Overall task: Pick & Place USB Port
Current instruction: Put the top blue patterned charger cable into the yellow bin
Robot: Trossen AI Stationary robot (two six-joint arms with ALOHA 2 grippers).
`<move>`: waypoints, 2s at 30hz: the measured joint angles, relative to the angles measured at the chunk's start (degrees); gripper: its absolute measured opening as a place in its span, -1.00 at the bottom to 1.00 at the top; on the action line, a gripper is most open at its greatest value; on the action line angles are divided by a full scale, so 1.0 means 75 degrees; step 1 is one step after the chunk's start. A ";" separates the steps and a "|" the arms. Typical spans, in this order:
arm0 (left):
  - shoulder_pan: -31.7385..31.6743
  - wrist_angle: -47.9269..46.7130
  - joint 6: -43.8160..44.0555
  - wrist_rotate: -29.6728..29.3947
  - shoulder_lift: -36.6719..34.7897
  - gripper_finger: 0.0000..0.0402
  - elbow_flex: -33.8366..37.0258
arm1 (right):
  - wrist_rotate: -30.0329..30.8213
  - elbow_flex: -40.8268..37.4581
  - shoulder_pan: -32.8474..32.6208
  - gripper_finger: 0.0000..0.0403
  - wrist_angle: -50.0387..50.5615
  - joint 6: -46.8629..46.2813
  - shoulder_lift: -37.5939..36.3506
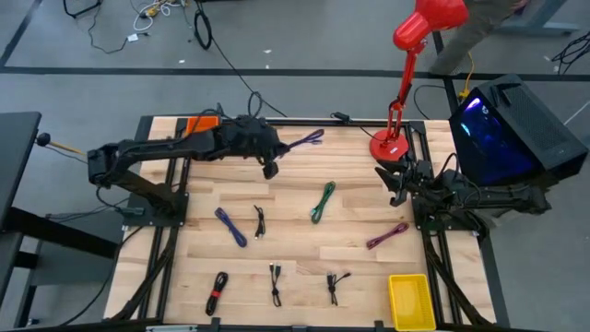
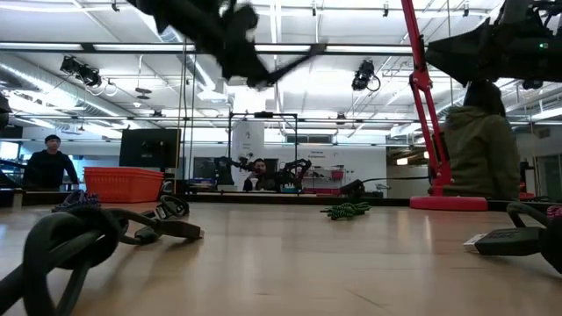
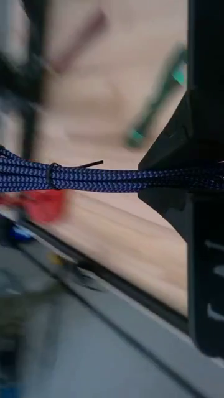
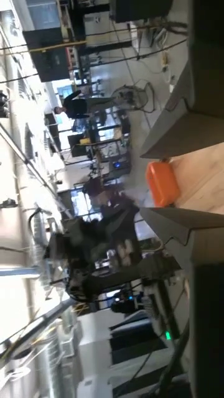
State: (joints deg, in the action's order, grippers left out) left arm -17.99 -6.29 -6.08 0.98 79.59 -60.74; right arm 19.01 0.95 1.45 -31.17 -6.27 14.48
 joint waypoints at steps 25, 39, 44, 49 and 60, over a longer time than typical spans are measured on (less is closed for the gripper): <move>0.1199 0.1840 -0.0293 0.0241 0.0043 -0.83 -0.0357 | -0.1590 0.4153 0.0390 -0.30 -0.1945 0.2162 0.6494; 0.1189 0.1761 -0.0479 0.0162 0.0038 -0.84 -0.0360 | -0.2411 0.5737 0.0469 -0.36 -0.1990 0.2616 0.8166; 0.1179 0.1567 -0.0479 -0.0055 0.0038 -0.84 -0.0360 | -0.1997 0.5884 0.0526 -0.88 -0.1439 0.2880 0.8163; 0.1185 0.1435 -0.0443 -0.0497 0.0038 -0.72 -0.0360 | -0.1854 0.5887 0.0619 -0.90 -0.1182 0.2703 0.8153; 0.1184 0.0538 -0.0485 -0.1749 -0.0077 -0.21 -0.0363 | -0.1747 0.5881 0.0767 -0.90 0.0727 0.2276 0.7260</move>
State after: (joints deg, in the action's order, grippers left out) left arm -9.11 -2.26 -9.72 -12.14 79.02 -63.46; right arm 5.90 45.06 7.21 -25.72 10.80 68.93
